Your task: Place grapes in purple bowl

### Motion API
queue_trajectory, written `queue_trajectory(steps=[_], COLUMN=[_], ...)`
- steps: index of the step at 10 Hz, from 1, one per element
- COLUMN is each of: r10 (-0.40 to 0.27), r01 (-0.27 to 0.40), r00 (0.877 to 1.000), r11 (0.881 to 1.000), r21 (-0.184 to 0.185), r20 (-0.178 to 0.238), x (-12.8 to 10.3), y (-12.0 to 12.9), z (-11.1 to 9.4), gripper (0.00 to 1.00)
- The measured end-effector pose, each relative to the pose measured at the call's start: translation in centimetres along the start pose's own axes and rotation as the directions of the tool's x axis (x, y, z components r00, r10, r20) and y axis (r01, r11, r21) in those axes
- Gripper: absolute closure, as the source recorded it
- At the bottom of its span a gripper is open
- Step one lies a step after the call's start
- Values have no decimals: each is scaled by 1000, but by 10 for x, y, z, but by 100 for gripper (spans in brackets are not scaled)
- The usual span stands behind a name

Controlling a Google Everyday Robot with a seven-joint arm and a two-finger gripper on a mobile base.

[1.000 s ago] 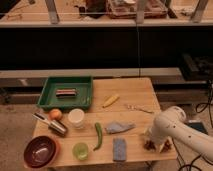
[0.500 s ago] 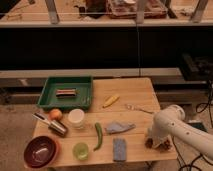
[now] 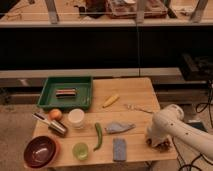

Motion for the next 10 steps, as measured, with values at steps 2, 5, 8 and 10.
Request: queue_trajectory(steps=[2,5,8,10], r10=[-37,-146,-275,-390], r01=[37,151,288,407], r00=[999,987,953,909], r11=[999,985,952,907], r21=[21,77,102,107], r20=[-18,-71,-131,-147], x=[-11,-40,-77,-120], y=[1,-1,-14,-42], z=[-14,-77,-148,-185], gripper=[100,100,100,100])
